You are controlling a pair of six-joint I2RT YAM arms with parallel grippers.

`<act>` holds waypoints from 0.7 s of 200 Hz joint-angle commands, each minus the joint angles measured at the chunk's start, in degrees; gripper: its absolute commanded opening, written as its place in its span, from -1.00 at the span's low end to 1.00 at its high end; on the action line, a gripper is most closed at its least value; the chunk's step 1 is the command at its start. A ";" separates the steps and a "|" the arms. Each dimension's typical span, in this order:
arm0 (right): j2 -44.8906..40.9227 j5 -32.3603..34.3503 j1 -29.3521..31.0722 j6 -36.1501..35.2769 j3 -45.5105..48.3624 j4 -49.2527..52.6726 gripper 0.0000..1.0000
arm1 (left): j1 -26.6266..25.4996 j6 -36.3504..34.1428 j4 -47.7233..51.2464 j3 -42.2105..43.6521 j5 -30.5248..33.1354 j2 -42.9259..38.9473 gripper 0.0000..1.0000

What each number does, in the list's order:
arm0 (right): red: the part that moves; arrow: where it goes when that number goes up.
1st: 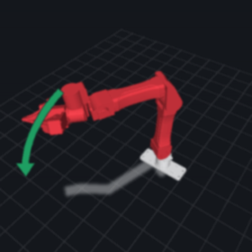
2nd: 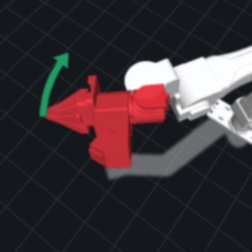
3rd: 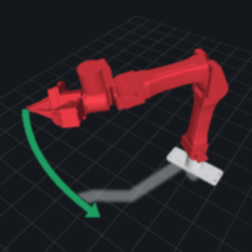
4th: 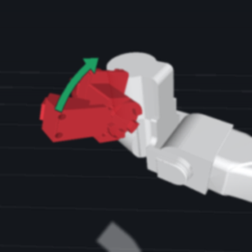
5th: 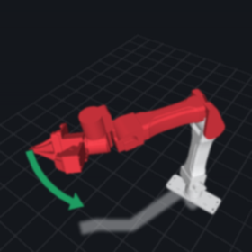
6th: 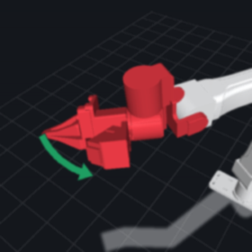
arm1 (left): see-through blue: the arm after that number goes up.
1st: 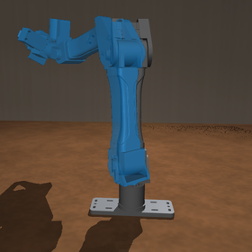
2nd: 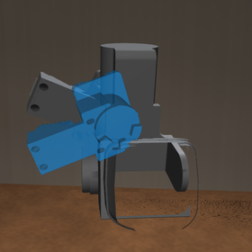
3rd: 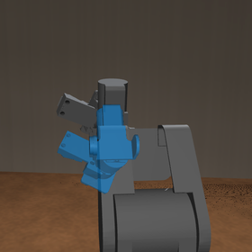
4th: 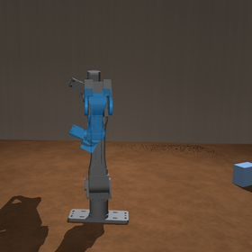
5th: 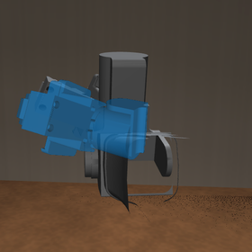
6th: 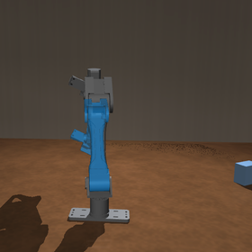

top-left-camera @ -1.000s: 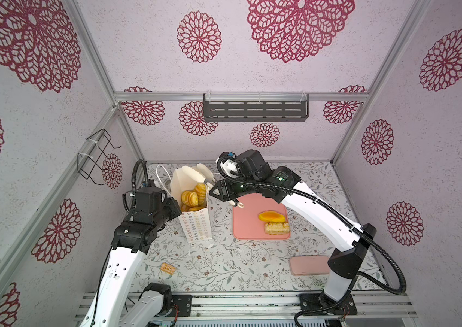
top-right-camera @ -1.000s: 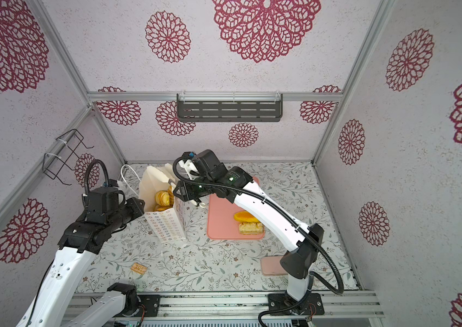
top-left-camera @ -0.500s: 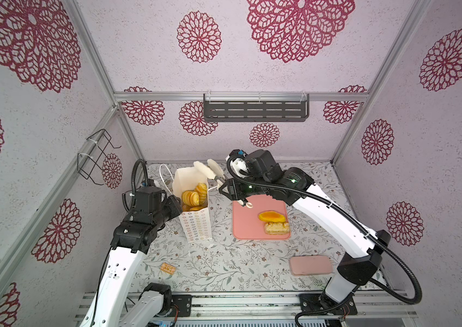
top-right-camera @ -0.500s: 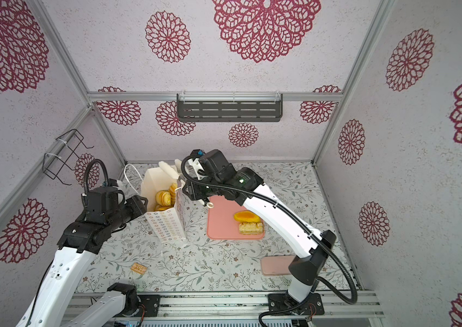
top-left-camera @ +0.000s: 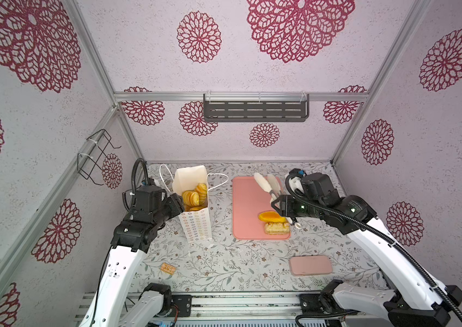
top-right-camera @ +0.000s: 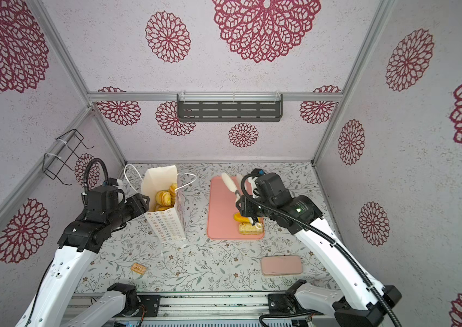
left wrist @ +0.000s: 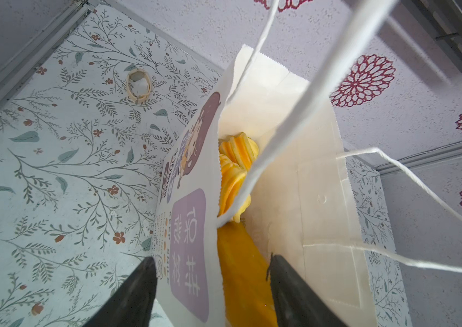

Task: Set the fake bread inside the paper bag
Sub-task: 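Open the right tongs and withdraw them toward the pink box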

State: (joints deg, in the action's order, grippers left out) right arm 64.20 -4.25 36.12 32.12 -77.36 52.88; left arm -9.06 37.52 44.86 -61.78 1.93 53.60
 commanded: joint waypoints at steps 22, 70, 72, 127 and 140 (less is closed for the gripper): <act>-9.40 4.44 -3.40 4.52 9.34 11.07 -0.08 | -0.28 -0.56 -2.16 -0.43 -0.36 0.01 0.41; -13.48 3.93 -5.15 5.98 17.22 14.96 0.01 | -0.36 -0.36 -3.66 1.00 -0.70 -0.08 0.41; -13.49 3.86 -5.17 6.01 17.46 14.97 0.01 | -0.41 -0.34 -3.69 1.04 -0.70 -0.08 0.41; -13.42 3.42 -5.99 5.94 22.42 13.84 0.03 | -0.43 -0.34 -4.60 2.38 -0.78 -0.78 0.43; -12.86 3.08 -6.17 5.88 23.41 12.36 0.00 | -0.42 -0.32 -4.80 2.63 -0.88 -0.80 0.43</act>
State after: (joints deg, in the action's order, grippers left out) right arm 51.11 -1.56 30.50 37.12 -54.59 67.24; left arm -9.23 37.54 41.89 -60.10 1.72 53.49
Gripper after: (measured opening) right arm 0.512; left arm 0.713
